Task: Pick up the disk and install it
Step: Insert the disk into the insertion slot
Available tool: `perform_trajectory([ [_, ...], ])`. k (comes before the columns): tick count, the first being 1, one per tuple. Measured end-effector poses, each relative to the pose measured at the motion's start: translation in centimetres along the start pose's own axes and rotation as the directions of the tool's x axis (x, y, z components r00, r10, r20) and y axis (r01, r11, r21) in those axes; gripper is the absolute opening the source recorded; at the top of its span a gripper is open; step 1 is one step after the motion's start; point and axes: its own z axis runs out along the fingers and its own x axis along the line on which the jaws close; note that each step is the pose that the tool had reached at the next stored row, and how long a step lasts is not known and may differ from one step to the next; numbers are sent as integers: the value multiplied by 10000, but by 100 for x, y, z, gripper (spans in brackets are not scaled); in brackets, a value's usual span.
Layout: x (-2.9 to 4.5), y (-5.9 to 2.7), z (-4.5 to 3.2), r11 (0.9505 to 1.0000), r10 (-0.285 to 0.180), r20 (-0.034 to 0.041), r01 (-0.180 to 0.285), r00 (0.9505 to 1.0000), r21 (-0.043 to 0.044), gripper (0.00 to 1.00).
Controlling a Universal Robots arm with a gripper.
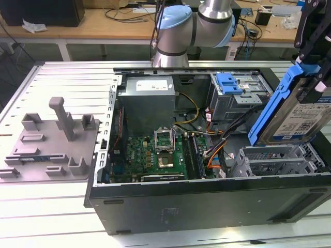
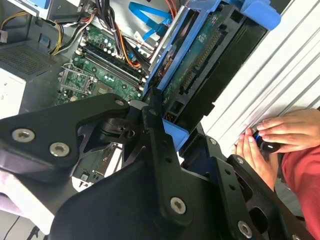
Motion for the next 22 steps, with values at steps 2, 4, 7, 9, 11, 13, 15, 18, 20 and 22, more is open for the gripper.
perform_trajectory([
  [2, 2, -16, 11, 10000, 0, 1, 0, 10000, 0, 36],
  [4, 2, -18, 18, 10000, 3, 1, -3, 10000, 0, 36],
  [7, 3, -20, 33, 10000, 1, 1, -1, 10000, 0, 36],
  [9, 4, -20, 42, 10000, 1, 1, -1, 10000, 0, 36],
  [11, 4, -20, 56, 10000, 3, 1, -3, 10000, 0, 36],
  [13, 5, -20, 67, 10000, 7, 1, -7, 10000, 0, 36],
  [15, 6, -21, 74, 10000, 13, 2, -13, 10000, 1, 36],
  [18, 6, -22, 84, 10000, 28, 1, -28, 10000, 2, 36],
  [20, 7, -24, 91, 10000, 41, 2, -41, 10000, 3, 36],
  [22, 8, -31, 107, 10000, 66, 2, -66, 10000, 4, 36],
])
